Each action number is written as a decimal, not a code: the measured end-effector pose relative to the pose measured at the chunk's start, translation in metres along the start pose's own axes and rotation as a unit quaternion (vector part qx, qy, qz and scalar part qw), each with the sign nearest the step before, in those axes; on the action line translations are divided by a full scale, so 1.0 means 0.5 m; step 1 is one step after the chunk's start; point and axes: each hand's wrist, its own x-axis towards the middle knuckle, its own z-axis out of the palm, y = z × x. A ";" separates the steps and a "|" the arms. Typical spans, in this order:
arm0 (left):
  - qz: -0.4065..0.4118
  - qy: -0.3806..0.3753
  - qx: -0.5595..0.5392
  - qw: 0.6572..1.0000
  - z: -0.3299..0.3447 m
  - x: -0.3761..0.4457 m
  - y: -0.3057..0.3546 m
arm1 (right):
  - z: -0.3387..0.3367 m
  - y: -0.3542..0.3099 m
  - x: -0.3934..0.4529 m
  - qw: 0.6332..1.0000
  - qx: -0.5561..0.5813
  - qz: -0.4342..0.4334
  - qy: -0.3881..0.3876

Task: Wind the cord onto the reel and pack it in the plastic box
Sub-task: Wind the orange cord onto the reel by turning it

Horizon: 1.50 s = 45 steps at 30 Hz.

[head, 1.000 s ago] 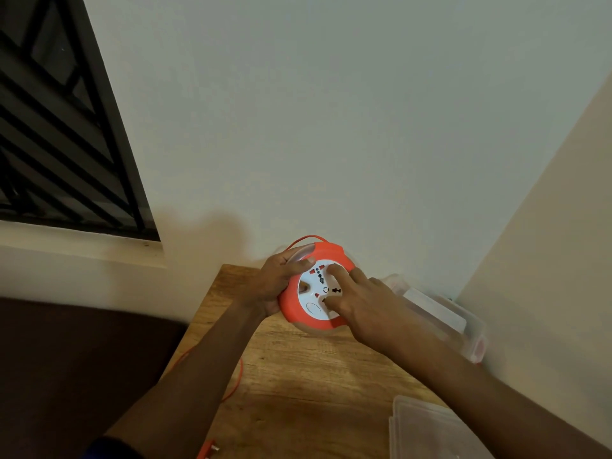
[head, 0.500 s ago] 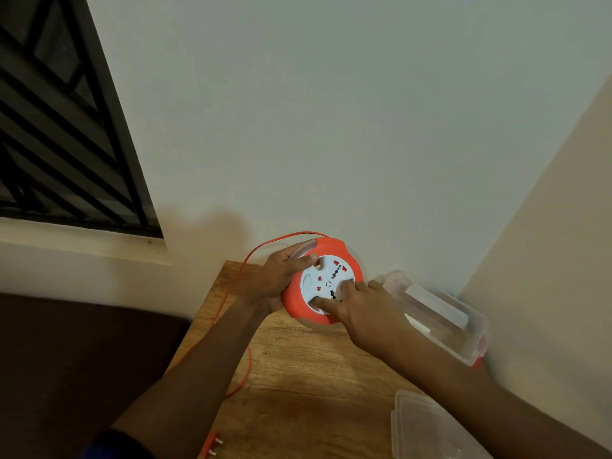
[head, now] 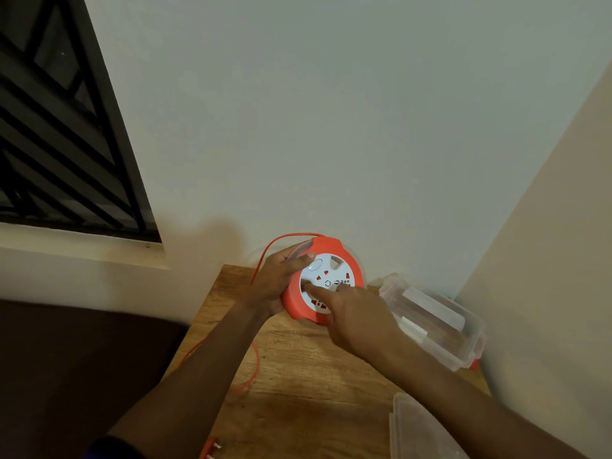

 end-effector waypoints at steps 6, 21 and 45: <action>-0.003 -0.035 0.035 0.999 0.000 -0.009 0.002 | -0.038 0.019 0.010 0.992 -0.105 -0.067 0.005; -0.009 -0.038 -0.008 0.999 0.008 -0.016 -0.002 | -0.024 0.027 0.008 0.995 0.071 0.065 0.038; -0.025 -0.050 0.028 0.998 0.000 -0.023 0.002 | -0.055 0.043 -0.007 0.976 -0.112 -0.185 0.012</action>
